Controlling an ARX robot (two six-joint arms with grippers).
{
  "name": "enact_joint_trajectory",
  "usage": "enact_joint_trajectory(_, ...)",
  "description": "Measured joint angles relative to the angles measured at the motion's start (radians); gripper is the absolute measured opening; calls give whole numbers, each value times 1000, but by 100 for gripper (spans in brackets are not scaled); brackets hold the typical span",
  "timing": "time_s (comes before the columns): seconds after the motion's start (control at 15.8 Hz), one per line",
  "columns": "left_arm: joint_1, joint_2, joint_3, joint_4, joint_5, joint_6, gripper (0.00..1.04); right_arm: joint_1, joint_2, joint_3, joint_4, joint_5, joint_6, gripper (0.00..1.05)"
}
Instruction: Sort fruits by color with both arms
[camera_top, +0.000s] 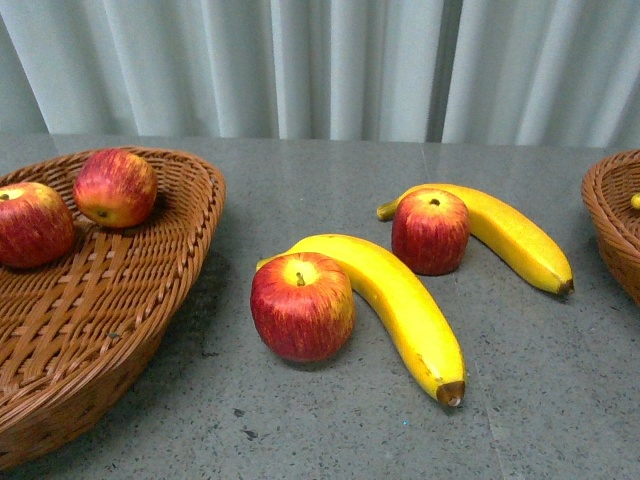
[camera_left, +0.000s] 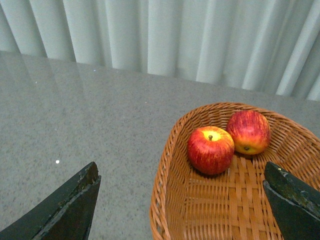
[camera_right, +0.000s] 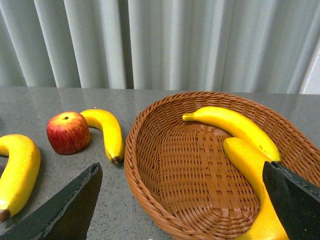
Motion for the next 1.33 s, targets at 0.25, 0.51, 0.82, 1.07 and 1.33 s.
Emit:
enact_joint_trajectory(0.25,-35,478,300,182,220,126,98,0,0,0,0,0,0,98)
enact_joint_trajectory(0.51,-261,766,545,101,245,211,98,0,0,0,0,0,0,98)
enact_joint_trajectory(0.82,-449,978,665,8,325,243,98,0,0,0,0,0,0,98)
enact_joint_trajectory(1.07,-534,1079,674,-23,365,261,98,0,0,0,0,0,0,98)
enact_joint_trajectory(1.33,-590,1096,642,-49,386,310,98,0,0,0,0,0,0,98)
